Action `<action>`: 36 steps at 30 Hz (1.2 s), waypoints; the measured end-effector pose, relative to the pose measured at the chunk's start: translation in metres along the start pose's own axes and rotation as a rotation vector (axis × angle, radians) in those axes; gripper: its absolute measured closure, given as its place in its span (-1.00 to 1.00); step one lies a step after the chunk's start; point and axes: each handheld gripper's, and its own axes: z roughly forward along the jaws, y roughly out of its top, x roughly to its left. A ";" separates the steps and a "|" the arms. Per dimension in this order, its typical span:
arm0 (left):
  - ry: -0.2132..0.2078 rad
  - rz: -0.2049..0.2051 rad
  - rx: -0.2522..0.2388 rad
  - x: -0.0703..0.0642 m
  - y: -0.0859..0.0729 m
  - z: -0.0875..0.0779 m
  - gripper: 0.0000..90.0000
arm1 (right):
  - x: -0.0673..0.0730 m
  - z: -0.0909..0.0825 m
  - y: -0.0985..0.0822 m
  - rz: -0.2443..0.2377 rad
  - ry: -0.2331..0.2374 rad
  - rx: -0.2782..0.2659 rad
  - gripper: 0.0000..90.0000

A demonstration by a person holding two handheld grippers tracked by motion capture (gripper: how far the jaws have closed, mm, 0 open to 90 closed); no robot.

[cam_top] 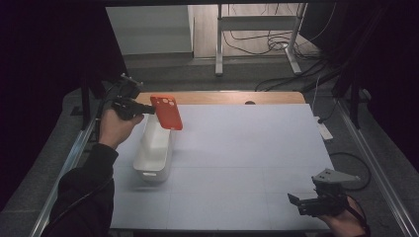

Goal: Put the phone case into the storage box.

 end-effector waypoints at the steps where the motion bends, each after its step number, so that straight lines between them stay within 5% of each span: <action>1: 0.003 0.002 0.002 0.001 0.000 0.000 0.98 | 0.000 0.000 0.000 -0.001 -0.003 0.000 -1.00; 17: 0.065 -0.024 0.023 0.019 0.008 0.004 0.98 | 0.002 0.001 0.000 -0.021 0.012 0.008 -1.00; 36: 0.090 -0.098 0.025 0.048 0.010 0.019 0.98 | 0.002 0.003 0.001 -0.028 0.017 0.025 -1.00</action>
